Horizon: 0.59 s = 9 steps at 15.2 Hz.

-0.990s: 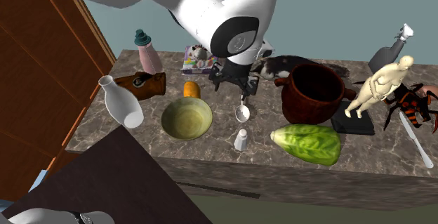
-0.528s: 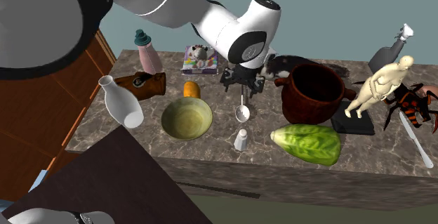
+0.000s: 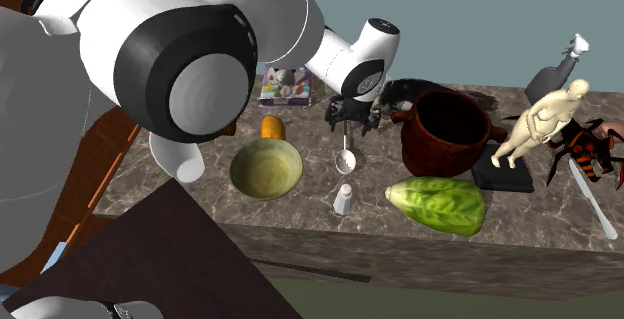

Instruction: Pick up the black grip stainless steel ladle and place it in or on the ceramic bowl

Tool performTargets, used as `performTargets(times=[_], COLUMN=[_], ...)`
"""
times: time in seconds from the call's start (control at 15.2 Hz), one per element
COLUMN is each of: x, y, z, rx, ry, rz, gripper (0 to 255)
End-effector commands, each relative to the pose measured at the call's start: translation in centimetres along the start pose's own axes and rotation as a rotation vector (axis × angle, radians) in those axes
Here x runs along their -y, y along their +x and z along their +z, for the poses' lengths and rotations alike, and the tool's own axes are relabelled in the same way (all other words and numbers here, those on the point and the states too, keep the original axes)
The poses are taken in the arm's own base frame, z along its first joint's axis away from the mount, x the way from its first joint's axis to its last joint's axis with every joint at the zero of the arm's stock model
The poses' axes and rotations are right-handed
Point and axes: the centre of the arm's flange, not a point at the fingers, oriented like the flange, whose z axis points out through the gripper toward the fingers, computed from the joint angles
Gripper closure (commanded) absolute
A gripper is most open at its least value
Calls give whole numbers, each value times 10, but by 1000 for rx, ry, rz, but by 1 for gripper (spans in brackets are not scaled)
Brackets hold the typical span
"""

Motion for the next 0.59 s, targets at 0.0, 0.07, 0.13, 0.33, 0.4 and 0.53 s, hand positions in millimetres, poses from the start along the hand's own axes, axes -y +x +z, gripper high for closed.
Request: performTargets(times=[0.0,0.07,0.13,0.33,0.4,0.53], x=[-2,-2,-2,-2,-2,-2], y=[12,12,12,12,12,12], z=[10,15,21,36,42,50], rx=[-1,-1,-1,-1,-1,-1], ry=[-1,-1,-1,-1,-1,-1], rz=[-22,-22,-22,-22,-22,-22], gripper=[0,0,0,0,0,0])
